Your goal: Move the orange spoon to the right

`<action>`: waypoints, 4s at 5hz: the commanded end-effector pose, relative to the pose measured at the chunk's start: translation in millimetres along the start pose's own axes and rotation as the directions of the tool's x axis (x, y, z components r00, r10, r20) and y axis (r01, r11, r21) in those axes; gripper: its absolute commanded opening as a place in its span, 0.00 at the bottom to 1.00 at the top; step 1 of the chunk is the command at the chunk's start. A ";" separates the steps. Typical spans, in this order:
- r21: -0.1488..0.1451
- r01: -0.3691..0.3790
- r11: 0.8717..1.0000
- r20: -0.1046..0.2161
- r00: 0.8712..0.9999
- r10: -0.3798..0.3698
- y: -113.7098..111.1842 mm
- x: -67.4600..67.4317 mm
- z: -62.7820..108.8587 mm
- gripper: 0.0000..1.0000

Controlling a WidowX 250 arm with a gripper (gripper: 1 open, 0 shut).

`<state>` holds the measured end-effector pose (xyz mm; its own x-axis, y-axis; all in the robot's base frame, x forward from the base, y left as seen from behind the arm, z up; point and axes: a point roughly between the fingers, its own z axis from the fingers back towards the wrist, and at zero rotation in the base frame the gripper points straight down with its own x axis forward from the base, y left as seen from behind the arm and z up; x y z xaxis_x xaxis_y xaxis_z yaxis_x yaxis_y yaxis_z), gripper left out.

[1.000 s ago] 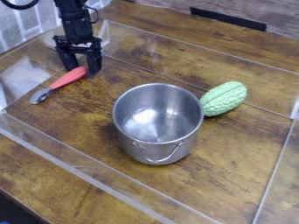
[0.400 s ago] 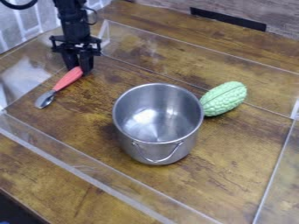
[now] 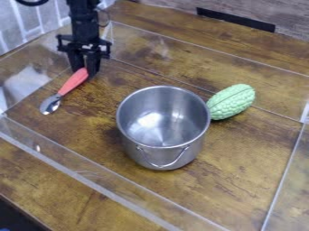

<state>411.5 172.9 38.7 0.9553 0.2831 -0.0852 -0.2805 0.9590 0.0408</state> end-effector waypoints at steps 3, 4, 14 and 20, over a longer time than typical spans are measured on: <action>0.040 0.146 0.989 0.125 0.981 -0.149 -26.5 16.8 77.9 0.00; 0.045 0.201 0.978 0.120 0.971 -0.205 -33.2 26.0 74.5 0.00; 0.054 0.548 0.834 0.146 0.822 -0.550 -132.1 -6.1 139.6 0.00; -0.123 0.469 0.875 0.137 0.881 -0.453 -261.3 -45.1 133.9 0.00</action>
<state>457.0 -83.8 131.1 0.9839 -0.1738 -0.0411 0.1673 0.9775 -0.1285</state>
